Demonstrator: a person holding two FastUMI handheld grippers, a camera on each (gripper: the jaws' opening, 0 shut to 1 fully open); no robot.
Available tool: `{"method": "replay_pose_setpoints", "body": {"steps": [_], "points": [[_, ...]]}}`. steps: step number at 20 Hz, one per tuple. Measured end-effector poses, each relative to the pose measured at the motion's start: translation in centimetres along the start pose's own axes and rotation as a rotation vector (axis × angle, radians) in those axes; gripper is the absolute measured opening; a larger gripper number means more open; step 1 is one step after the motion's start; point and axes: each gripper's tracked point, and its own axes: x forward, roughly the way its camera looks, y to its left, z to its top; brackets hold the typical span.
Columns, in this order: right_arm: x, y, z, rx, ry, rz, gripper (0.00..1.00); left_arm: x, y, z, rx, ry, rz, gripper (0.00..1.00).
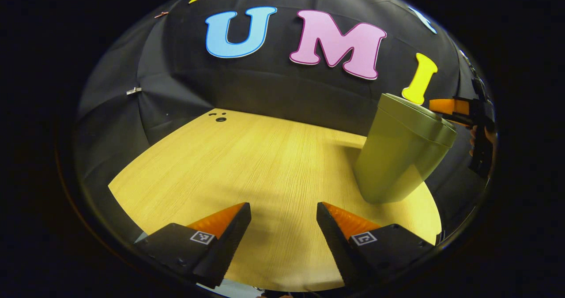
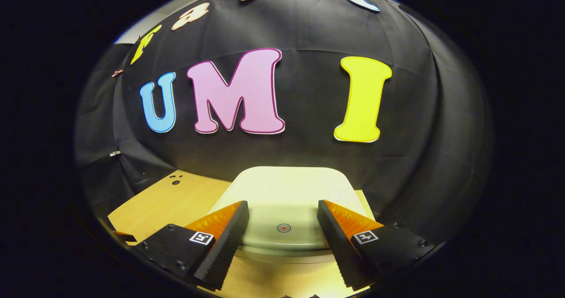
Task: Press the lid of the desktop garbage bin to open it, pick up the crumpled paper on the desktop and throw it into the bin, then pick up the pop can on the desktop and drop it into the bin, and finally close the garbage bin lid.
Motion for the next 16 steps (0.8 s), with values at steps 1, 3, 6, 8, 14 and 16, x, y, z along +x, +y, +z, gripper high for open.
{"method": "replay_pose_setpoints", "body": {"steps": [1,3,6,8,14,16], "points": [[-0.1,0.0,0.0,-0.001,-0.007,0.0,0.98,-0.1,-0.1,-0.1,0.0,0.002,-0.003,0.96],[-0.2,0.0,-0.1,-0.001,-0.013,-0.002,0.98,-0.1,-0.4,-0.3,0.002,0.005,-0.006,0.96],[-0.1,0.0,-0.2,-0.01,-0.019,-0.011,0.98,-0.2,-0.6,-0.4,0.009,0.004,-0.004,0.96],[0.0,0.0,-0.3,0.005,-0.015,-0.023,0.99,-0.2,-0.8,-0.4,0.014,0.006,-0.008,0.96],[-0.1,0.1,-1.4,-0.002,-0.002,-0.043,0.99,0.3,-1.3,-0.5,0.03,0.018,-0.018,0.96],[-0.1,0.2,-1.4,-0.002,-0.019,-0.042,1.0,0.3,-1.6,-0.3,0.032,0.018,-0.024,0.96]]}}
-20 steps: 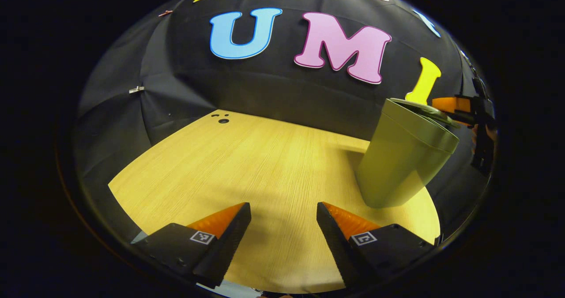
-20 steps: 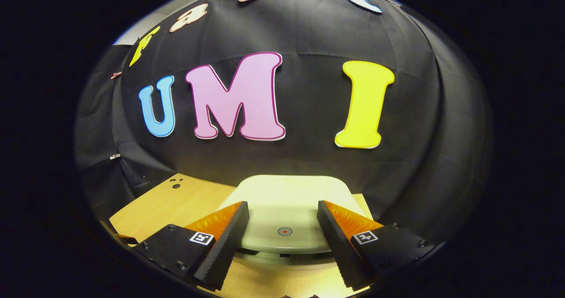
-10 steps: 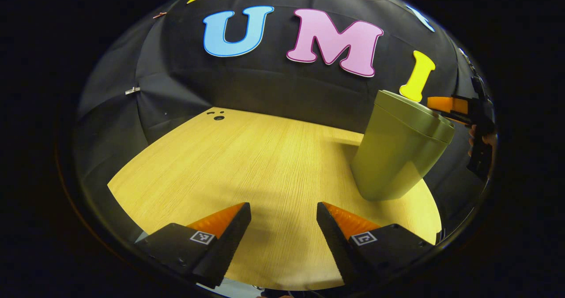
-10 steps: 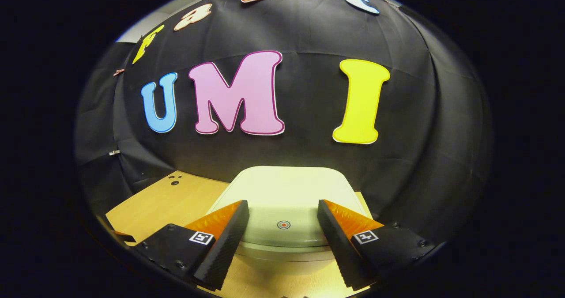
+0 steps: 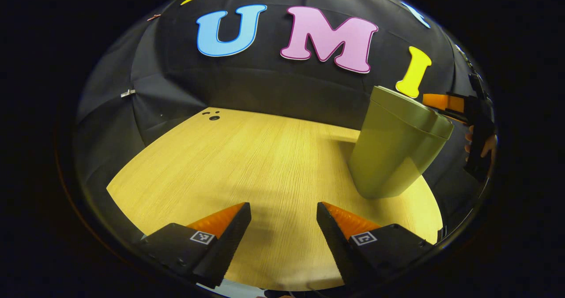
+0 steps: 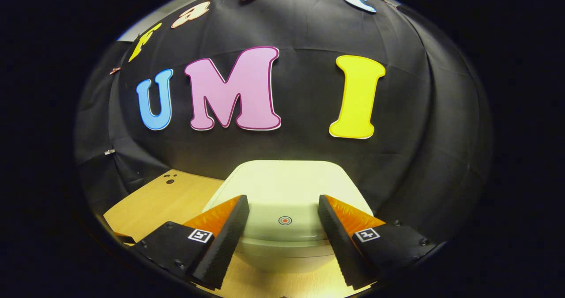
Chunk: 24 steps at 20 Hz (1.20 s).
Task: Press the lid of the desktop garbage bin to open it, pick up the crumpled paper on the desktop and throw it into the bin, then pick up the pop can on the desktop and drop it into the bin, and finally close the garbage bin lid.
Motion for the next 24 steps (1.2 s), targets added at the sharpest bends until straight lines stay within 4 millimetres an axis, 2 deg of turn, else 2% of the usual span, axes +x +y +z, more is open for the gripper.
{"method": "replay_pose_setpoints", "body": {"steps": [1,4,6,9,13,18,21,24], "points": [[-0.2,-0.1,0.6,0.003,-0.022,0.0,1.0,0.0,-0.2,0.2,0.001,-0.001,-0.005,0.96],[-0.3,-0.1,1.0,0.026,-0.032,0.001,0.99,-0.2,-0.6,1.1,0.016,-0.016,-0.012,0.96],[-0.5,-0.5,1.3,0.042,-0.04,-0.026,0.98,-0.6,-0.5,2.6,0.035,-0.048,-0.015,0.96],[-1.5,-0.1,3.5,0.04,-0.101,-0.046,0.98,-1.5,0.1,5.4,0.059,-0.129,-0.017,0.96],[-4.3,2.4,6.0,0.047,-0.151,-0.031,0.98,-3.8,0.9,9.0,0.135,-0.241,-0.019,0.96],[-8.4,6.8,6.0,0.032,-0.174,-0.029,0.98,-6.9,0.8,12.6,0.206,-0.355,-0.098,0.96],[-11.0,9.1,5.8,0.011,-0.2,-0.031,0.98,-8.5,1.1,13.3,0.197,-0.388,-0.15,0.96],[-13.2,11.3,4.5,0.018,-0.186,-0.035,0.98,-9.2,2.9,13.3,0.152,-0.399,-0.141,0.96]]}}
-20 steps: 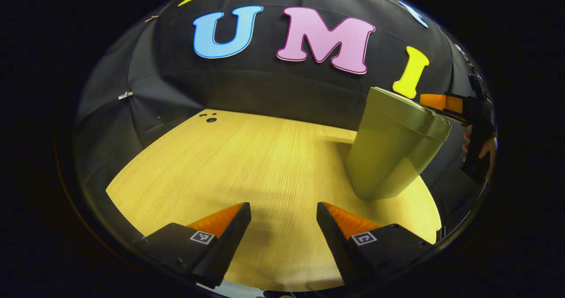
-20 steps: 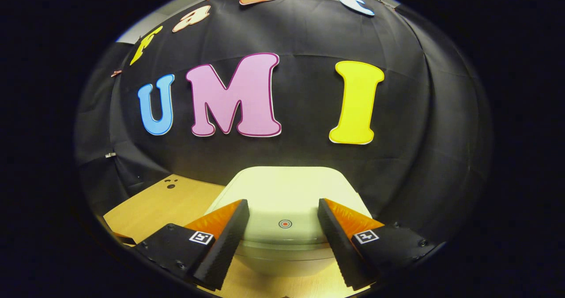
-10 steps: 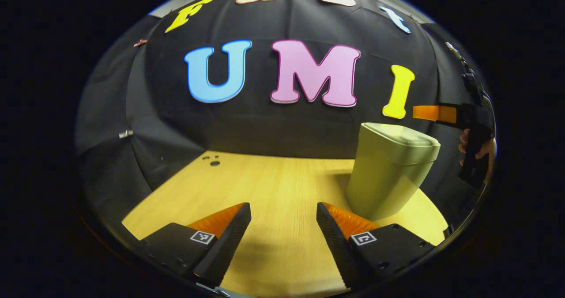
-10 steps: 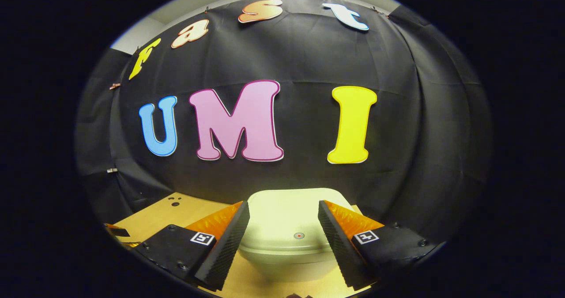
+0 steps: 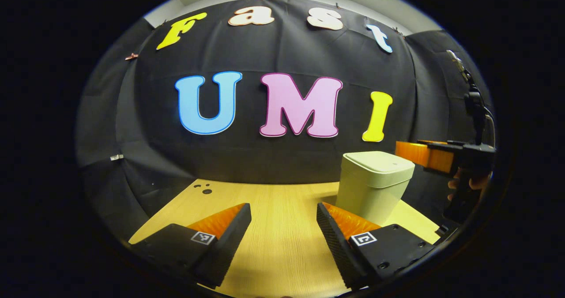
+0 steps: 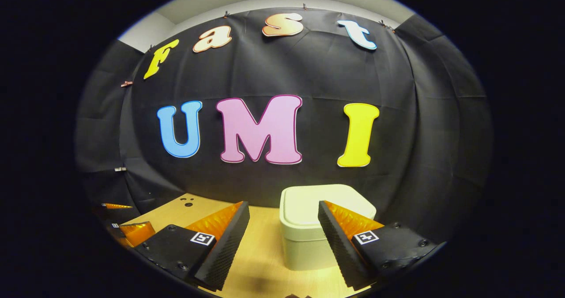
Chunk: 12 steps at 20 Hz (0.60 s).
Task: Press the lid of the desktop garbage bin to open it, pick up the crumpled paper on the desktop and throw it into the bin, then pick up the pop can on the desktop and drop it into the bin, and finally close the garbage bin lid.
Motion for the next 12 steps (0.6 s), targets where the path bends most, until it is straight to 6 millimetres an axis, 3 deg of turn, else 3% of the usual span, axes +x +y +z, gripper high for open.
{"method": "replay_pose_setpoints", "body": {"steps": [3,5,12], "points": [[-2.0,2.2,-1.5,0.005,0.025,-0.003,0.98,-0.5,2.5,-2.3,-0.022,0.038,0.076,0.96],[-3.4,3.5,-2.5,0.01,0.039,-0.006,0.98,-0.4,2.6,-3.6,-0.025,0.075,0.056,0.96],[-7.0,6.6,-6.1,0.003,0.1,-0.037,0.98,-0.8,4.4,-5.5,-0.015,0.121,0.015,0.96]]}}
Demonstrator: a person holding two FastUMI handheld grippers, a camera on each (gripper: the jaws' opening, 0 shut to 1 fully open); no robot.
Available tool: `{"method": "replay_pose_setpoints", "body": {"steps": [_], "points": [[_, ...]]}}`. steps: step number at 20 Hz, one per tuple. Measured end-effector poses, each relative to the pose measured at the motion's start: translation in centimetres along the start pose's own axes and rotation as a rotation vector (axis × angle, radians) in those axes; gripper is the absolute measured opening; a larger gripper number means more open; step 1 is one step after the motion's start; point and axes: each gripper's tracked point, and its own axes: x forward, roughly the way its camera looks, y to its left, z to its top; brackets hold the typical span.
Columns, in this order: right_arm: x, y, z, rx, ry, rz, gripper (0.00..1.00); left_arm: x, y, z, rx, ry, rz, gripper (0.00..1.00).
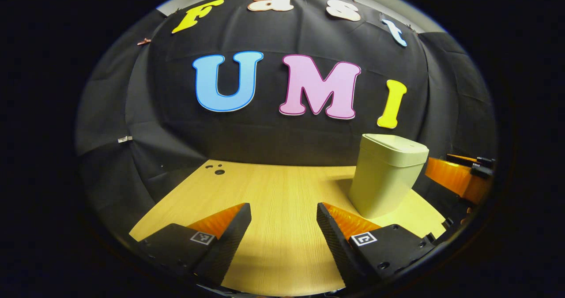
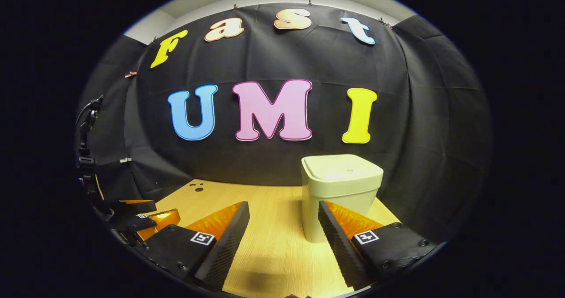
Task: Press the lid of the desktop garbage bin to open it, pick up the crumpled paper on the desktop and throw it into the bin, then pick up the pop can on the desktop and drop it into the bin, and finally close the garbage bin lid.
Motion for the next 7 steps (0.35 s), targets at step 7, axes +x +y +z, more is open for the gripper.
{"method": "replay_pose_setpoints", "body": {"steps": [7], "points": [[-0.9,1.6,-1.9,-0.019,0.052,-0.009,0.98,-0.3,0.5,-0.4,0.048,-0.004,-0.04,0.96]]}}
